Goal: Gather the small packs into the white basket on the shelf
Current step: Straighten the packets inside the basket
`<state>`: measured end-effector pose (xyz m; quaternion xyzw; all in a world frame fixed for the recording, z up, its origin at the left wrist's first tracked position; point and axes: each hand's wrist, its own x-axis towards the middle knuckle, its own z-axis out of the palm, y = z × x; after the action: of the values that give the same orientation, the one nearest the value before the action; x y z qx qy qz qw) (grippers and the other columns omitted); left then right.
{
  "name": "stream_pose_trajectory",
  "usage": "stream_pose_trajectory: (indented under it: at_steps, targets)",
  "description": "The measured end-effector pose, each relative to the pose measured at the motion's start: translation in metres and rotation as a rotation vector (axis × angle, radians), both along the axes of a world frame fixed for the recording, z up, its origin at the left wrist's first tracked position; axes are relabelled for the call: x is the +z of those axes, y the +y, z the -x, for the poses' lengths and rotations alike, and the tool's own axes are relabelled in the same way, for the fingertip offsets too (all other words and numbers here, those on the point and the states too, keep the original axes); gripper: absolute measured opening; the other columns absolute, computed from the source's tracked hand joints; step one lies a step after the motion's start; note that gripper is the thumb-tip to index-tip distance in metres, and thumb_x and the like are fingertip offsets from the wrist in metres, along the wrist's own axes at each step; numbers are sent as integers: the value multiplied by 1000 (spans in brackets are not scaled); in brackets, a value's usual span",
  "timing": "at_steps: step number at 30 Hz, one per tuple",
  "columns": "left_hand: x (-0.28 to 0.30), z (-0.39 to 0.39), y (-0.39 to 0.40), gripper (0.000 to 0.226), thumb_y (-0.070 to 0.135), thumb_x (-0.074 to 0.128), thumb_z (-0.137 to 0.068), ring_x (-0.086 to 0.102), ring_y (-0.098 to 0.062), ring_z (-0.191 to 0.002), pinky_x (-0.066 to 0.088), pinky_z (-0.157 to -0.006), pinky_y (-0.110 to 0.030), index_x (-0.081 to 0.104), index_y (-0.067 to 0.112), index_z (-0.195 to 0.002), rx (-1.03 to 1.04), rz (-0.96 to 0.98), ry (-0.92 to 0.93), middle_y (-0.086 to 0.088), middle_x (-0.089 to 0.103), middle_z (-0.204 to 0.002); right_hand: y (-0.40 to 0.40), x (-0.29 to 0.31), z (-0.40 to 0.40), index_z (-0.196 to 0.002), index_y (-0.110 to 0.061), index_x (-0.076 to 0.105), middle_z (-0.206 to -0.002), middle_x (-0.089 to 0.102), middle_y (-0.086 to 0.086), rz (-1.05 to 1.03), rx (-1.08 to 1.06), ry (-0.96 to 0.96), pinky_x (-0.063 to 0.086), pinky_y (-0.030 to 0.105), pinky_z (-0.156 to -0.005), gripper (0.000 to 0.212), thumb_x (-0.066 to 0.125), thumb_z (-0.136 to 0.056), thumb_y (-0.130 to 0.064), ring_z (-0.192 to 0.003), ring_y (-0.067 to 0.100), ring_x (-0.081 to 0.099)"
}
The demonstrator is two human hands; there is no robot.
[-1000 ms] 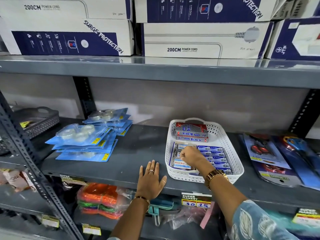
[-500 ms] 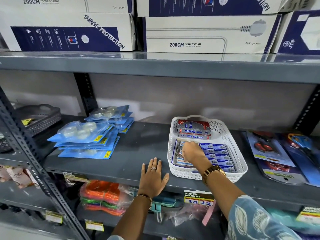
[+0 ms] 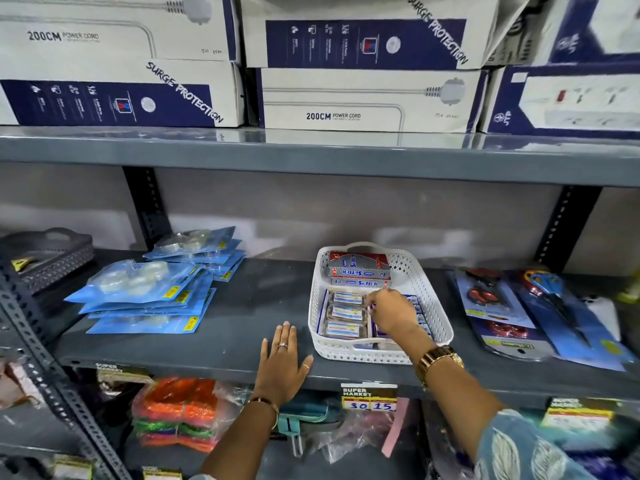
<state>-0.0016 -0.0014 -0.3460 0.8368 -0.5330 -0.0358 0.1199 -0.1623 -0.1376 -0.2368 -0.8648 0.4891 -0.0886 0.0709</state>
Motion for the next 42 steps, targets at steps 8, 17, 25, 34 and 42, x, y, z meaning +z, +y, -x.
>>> stream_pose_trajectory:
  at_steps: [8,17,25,34,42]
  targets:
    - [47,19,-5,53,17,36,-98,4,-18,-148,4,-122,-34,21,10,-148,-106,419,142,-7,12,-160,-17,0,38,-129,-12,55,-132,59,10,-242,3,99,45,30,-101,50,65,-80,-5,-120,26,56]
    - [92,29,-61,37,16,57,-91,54,-28,-122,42,-102,-34,57,9,-127,-263,182,285,-11,55,-136,-23,-9,52,-132,-14,54,-142,51,7,-293,99,229,38,32,-110,40,56,-92,-16,-128,27,49]
    - [85,22,-101,49,2,59,-84,51,-29,-124,42,-106,-32,54,11,-131,-299,-306,162,-12,52,-139,-37,-11,46,-115,-12,66,-124,64,13,-169,117,266,47,32,-96,30,63,-85,-10,-114,30,60]
    - [73,18,-124,61,-1,65,-82,47,-32,-129,37,-111,-34,45,11,-138,-246,-284,144,-14,46,-144,-60,-12,27,-122,-4,59,-125,63,13,-197,85,254,46,34,-101,44,71,-80,-7,-116,27,58]
    - [68,17,-131,56,6,69,-82,52,-30,-125,38,-110,-37,49,9,-134,-210,-266,192,-13,54,-137,-68,-11,18,-121,-5,58,-121,64,13,-244,45,211,46,29,-93,30,54,-91,-8,-110,26,61]
